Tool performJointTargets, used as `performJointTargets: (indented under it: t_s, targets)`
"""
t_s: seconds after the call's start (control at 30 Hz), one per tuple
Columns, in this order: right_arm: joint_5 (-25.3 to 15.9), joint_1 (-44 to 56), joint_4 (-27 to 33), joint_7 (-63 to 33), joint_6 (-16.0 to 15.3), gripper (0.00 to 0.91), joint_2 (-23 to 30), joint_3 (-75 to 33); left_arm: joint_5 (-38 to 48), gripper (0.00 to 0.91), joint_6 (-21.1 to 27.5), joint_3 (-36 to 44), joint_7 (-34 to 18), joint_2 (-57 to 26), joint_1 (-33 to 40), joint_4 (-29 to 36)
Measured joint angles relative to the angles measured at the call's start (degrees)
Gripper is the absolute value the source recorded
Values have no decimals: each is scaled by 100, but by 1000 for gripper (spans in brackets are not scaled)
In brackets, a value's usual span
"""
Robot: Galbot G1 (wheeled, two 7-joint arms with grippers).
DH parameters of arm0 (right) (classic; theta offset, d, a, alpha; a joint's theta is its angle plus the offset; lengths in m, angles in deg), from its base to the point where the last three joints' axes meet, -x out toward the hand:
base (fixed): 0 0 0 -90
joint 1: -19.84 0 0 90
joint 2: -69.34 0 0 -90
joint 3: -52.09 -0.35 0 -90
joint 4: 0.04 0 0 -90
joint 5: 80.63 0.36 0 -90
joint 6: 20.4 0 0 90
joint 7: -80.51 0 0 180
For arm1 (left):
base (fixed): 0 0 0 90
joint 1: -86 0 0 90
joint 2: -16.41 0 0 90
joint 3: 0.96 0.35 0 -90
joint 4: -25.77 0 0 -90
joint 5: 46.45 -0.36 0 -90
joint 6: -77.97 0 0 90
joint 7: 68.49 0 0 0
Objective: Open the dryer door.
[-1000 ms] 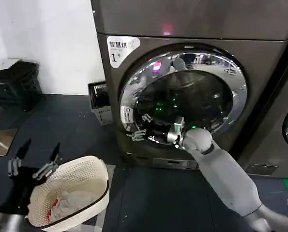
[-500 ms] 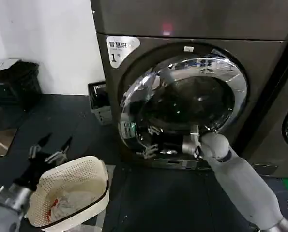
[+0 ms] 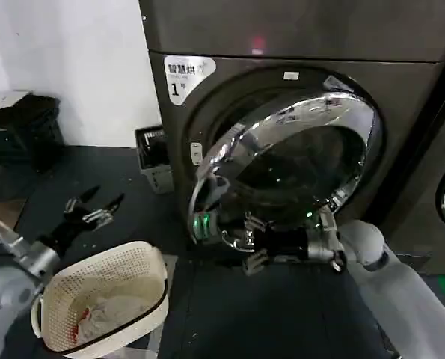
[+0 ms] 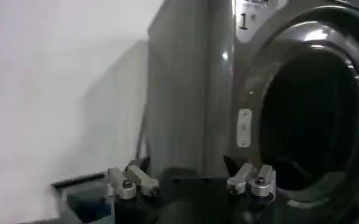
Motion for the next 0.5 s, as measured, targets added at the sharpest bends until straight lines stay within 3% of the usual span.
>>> performJointTargets:
  t_s: [0.2,0.5]
  targets:
    - [-1,393,-318,322,-17,907,-228,-309,471,907,-15,644,65,-704,811,-738]
    - [19,959,-759,910,19,907,-455,-806,1158,907,-86,1534,1020,-1409,1795,-1614]
